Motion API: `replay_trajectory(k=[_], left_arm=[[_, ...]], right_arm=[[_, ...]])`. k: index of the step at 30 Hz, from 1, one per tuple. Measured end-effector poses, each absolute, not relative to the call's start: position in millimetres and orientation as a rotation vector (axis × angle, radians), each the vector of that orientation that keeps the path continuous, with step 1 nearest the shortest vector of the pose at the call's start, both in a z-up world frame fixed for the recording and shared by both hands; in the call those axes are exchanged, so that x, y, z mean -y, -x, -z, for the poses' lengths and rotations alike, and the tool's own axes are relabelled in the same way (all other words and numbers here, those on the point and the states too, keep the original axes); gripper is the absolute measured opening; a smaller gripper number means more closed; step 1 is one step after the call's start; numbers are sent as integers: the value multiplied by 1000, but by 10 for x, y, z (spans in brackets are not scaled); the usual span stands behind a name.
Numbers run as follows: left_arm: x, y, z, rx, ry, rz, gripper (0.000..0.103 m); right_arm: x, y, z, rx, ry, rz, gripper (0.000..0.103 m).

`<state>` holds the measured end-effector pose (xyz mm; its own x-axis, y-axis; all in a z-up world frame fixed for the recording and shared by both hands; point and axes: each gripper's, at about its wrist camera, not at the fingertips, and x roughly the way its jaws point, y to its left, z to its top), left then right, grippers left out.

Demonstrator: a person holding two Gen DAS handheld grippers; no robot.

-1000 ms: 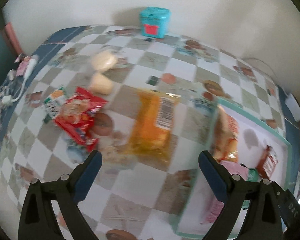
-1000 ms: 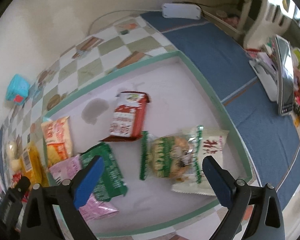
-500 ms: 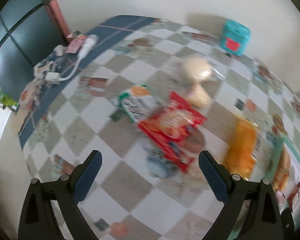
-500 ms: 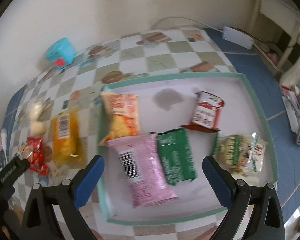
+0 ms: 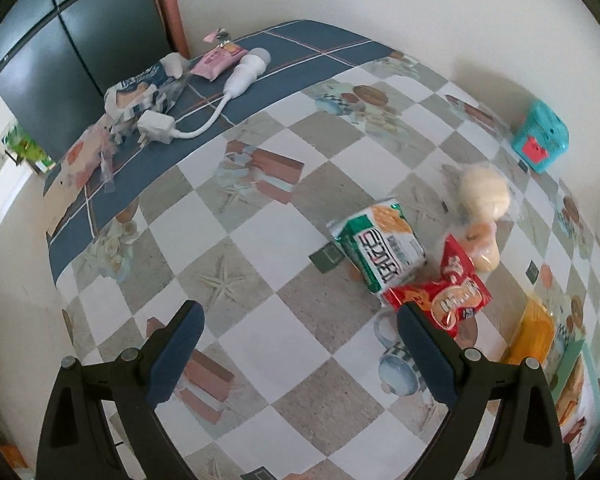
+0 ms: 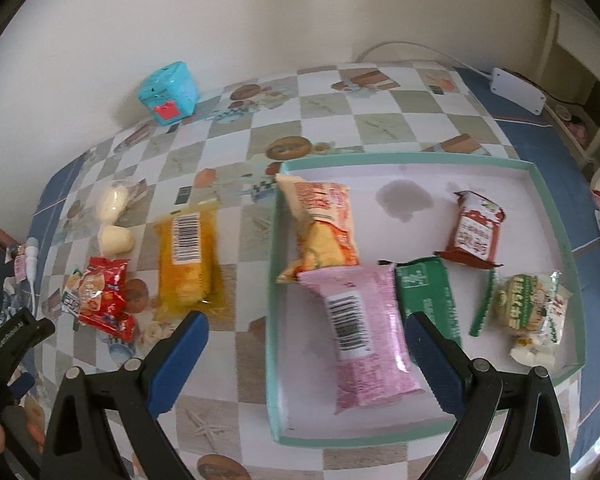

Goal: Organize snacks
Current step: 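Withdraw both grippers from the tray back toward the snack pile, then grasp the small red candy with the left gripper while the right grasps the yellow cake pack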

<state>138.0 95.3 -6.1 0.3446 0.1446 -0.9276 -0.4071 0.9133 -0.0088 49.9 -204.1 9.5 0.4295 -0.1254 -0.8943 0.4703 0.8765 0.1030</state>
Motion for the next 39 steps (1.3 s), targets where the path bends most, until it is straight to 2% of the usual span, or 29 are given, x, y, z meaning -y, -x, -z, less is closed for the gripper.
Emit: replay_trajectory(k=[14,39], left_arm=[[-1251,-1473,117,-1166,357,-399,97],[-606,-1729,455,-1301,347,-193,97]], right_arm=[[1719,-905,-23,-1084,-349,311,100],[1556,-1381,235,-1113,-306,225,100]])
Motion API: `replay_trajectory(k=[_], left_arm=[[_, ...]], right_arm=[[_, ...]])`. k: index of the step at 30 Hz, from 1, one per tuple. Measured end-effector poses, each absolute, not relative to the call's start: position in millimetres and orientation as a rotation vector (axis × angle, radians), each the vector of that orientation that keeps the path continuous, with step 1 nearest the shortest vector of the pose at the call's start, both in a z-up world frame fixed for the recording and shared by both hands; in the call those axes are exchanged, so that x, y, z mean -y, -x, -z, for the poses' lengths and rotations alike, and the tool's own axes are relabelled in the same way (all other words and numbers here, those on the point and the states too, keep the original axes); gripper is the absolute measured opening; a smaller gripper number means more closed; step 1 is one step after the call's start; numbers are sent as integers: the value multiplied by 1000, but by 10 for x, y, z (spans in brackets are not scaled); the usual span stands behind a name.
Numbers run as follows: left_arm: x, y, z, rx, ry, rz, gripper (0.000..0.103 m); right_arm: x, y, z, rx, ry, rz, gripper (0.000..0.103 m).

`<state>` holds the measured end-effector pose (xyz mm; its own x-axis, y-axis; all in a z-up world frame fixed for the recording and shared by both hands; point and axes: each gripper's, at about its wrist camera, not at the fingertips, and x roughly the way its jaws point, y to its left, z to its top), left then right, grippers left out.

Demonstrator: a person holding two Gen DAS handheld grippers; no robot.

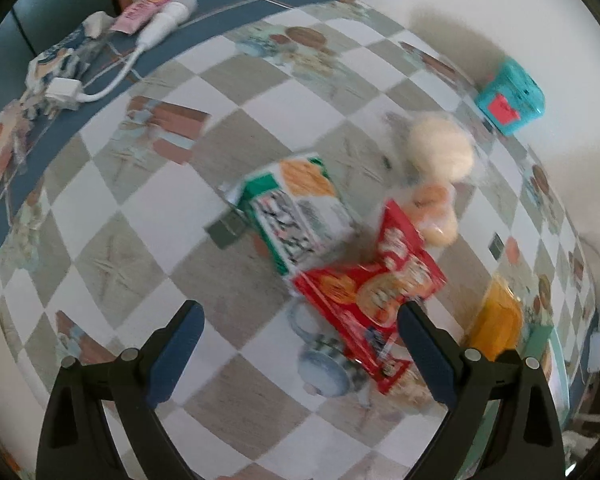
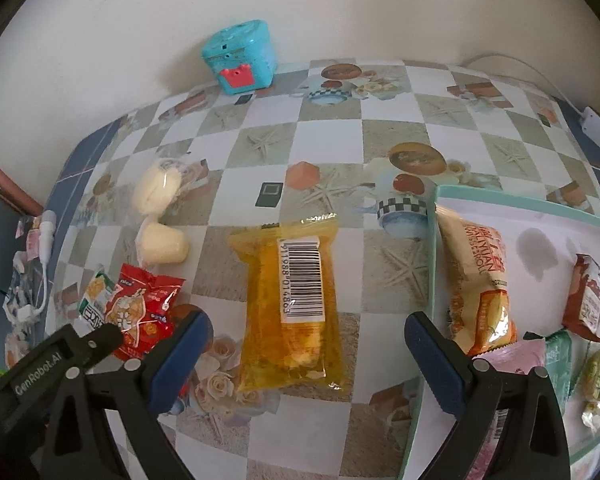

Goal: Organize snacks
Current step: 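Grasp the small red candy with the left gripper while the right grasps the yellow cake pack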

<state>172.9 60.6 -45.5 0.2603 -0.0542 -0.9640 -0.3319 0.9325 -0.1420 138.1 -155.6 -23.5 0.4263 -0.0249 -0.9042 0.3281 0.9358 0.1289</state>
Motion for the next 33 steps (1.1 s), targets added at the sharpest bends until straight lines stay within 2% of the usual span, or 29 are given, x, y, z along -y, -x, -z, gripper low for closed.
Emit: replay_trajectory(k=[13,22,28,31,33], left_arm=[[-349,-1700,774,-1394,283,-193,97],[-93,-1668,821,-1388,182,-184,97],[-183,-1628,796,-1392,213,-169,96],[-218,-1625,794,-1391,206,-162,92],[-250,-1614,774,-1390,207,-156,90]], right_arm=[[1840,-1295,213,-1101,-364,287,100],[1815,-1312,225,-1096,-369,264,100],[1713,-1334,213,-1072,-354,217,93],[1662,-1352,248,-1070,-353,183,79],[1618,-1365,271,-1069,-343,166,76]])
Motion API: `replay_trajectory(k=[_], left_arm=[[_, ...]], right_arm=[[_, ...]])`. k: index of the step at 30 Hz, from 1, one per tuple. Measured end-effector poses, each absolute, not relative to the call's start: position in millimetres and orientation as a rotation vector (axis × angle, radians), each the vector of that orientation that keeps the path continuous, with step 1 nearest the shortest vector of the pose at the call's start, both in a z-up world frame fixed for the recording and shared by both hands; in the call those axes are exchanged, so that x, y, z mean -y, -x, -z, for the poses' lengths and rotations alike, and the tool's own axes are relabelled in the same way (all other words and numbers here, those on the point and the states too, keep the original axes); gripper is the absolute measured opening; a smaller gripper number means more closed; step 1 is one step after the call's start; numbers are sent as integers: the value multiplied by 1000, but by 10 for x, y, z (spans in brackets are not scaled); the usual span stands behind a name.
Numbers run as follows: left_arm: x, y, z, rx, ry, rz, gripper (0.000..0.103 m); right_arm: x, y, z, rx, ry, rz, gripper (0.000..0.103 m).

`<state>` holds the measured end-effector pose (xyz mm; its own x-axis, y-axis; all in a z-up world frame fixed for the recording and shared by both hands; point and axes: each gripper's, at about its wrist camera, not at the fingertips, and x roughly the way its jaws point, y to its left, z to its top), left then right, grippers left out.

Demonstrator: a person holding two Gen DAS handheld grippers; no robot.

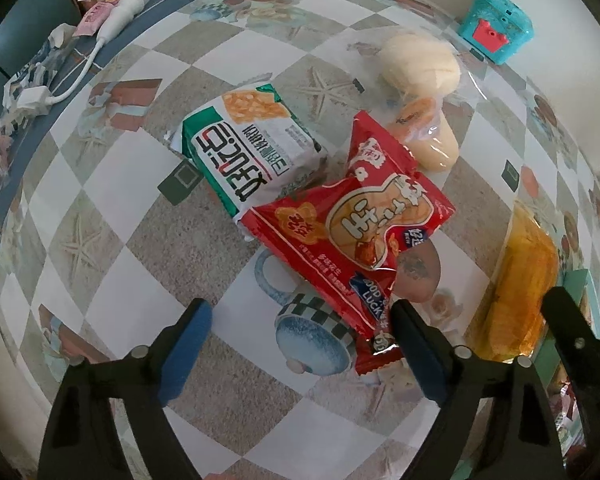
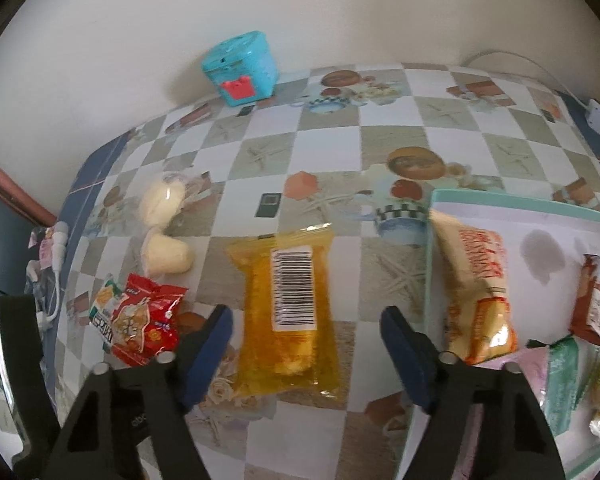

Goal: Organize snacks
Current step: 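Grasp the small red candy with the left gripper while the right grasps the yellow cake pack, then carry the red candy and yellow cake pack over the tray with both grippers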

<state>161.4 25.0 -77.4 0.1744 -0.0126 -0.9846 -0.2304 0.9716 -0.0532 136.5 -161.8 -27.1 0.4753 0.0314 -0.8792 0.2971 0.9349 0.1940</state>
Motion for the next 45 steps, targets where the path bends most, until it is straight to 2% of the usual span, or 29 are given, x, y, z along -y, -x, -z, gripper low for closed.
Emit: replay_trajectory(k=[2,4,6,9,10,12,14,17,32,45], left_arm=[[-240,-1650,748,-1390,210,-152,88],[-254,-1660,716,-1386,206,-152,81],[-246,-1694,652,-1378,200,-147,69],[-202,-1692,594,-1376,197,-135,64],[-184,-1688,581,-1375,190,-132,58],[-118,-1679,555,-1371,183,-123,43],[-78,-1676,530,-1372,190,-106,36],[-48,-1668,518,-1375,205,-93,27],[28,-1475,585,-1396,279,-45,26],[-8,-1187,379,-1376,298,-12,26]], right_arm=[[1575,-1379,297,-1067,-331,152,66],[1548,-1387,344,-1078,-325,147,58],[1540,-1393,399,-1091,-326,147,58],[1535,-1399,478,-1106,-340,137,58],[1531,-1400,495,-1109,-342,137,57],[1519,-1395,511,-1108,-338,138,54],[1514,-1392,508,-1106,-341,130,49],[1505,-1384,493,-1103,-343,128,47],[1467,-1270,435,-1113,-334,127,42],[1470,-921,352,-1135,-408,149,42]])
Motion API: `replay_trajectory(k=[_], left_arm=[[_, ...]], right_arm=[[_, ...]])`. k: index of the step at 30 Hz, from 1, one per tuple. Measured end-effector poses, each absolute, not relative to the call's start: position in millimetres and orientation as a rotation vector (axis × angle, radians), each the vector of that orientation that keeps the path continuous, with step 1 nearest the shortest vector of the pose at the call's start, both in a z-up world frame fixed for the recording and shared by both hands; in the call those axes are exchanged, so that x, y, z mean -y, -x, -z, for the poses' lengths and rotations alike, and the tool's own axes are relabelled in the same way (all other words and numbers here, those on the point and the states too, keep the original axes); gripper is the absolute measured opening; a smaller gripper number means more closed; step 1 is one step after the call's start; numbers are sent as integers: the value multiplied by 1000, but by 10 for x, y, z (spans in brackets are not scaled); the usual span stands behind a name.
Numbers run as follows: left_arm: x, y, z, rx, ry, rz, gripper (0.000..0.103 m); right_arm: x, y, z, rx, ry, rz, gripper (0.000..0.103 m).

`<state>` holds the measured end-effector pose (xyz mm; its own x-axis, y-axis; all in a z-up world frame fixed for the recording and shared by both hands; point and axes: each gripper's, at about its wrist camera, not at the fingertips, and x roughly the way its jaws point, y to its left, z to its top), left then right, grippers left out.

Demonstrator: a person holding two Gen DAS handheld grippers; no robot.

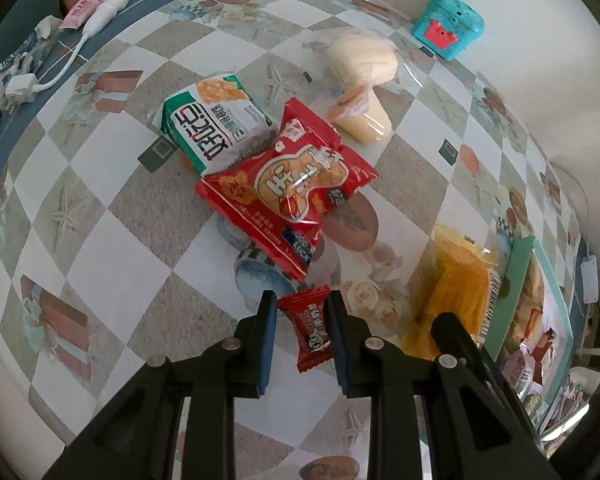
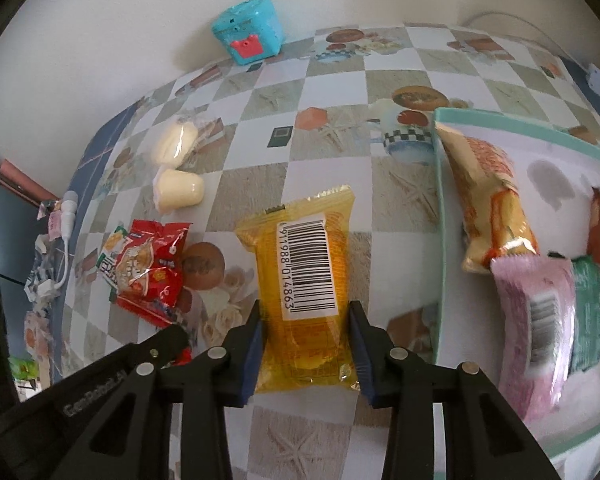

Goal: Organize snacks
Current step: 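Carry the red candy and yellow cake pack over the tray with both grippers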

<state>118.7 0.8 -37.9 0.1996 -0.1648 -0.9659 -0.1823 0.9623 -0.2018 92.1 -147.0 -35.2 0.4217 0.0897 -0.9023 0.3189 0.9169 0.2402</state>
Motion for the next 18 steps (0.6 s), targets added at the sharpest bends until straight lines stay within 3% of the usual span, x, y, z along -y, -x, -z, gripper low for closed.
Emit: replay_trajectory(k=[18], left_arm=[[-281,-1016,20,-1290,390,37,26]], right_arm=[[1660,-624,-19,-1072,-432,198,41]])
